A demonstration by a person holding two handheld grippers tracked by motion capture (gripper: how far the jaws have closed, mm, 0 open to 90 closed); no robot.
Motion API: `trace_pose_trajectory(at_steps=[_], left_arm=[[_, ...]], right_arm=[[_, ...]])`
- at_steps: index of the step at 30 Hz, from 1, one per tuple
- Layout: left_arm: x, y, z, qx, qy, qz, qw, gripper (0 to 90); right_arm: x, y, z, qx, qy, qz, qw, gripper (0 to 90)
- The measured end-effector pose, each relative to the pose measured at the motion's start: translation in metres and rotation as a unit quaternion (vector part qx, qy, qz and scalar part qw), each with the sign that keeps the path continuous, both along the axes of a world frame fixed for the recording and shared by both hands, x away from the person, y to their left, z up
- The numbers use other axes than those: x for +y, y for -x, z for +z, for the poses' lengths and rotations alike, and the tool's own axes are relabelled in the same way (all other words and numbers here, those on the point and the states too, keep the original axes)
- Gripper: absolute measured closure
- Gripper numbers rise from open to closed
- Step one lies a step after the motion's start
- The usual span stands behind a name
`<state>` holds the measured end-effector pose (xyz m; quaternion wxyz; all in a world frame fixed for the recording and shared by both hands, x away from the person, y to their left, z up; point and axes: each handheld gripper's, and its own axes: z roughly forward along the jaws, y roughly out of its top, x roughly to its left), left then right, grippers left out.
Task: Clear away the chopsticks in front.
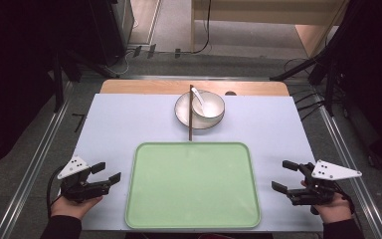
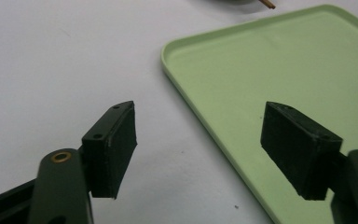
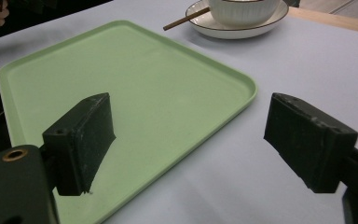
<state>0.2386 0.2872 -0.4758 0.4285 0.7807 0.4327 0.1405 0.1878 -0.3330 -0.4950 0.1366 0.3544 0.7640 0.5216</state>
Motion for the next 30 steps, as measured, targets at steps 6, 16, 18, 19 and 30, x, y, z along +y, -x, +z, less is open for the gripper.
trace_pose_trajectory(at_steps=[6, 16, 18, 19, 30], left_arm=[[-0.0026, 0.0021, -0.0001, -0.005, 0.003, -0.011, 0.9999, 30.5], [-0.0052, 0.0036, -0.0016, 0.0, 0.011, -0.024, 0.9996, 38.1], [-0.0065, 0.0031, -0.0023, 0.008, 0.015, -0.032, 0.9993, 40.1], [-0.0075, 0.003, -0.0027, 0.011, 0.015, -0.033, 0.9993, 40.5], [-0.0097, 0.0037, 0.0025, 0.025, 0.016, -0.022, 0.9993, 47.1]], right_arm=[[0.0011, 0.0001, 0.0005, 0.001, -0.003, 0.003, 1.0, 16.2], [0.0012, -0.0004, 0.0006, -0.001, -0.006, 0.004, 1.0, 16.2], [0.0014, -0.0004, 0.0006, 0.0, -0.005, 0.004, 1.0, 16.2], [0.0014, -0.0004, 0.0007, -0.001, -0.004, 0.004, 1.0, 16.2], [0.0018, -0.0002, 0.0008, 0.001, -0.002, 0.005, 1.0, 16.2]])
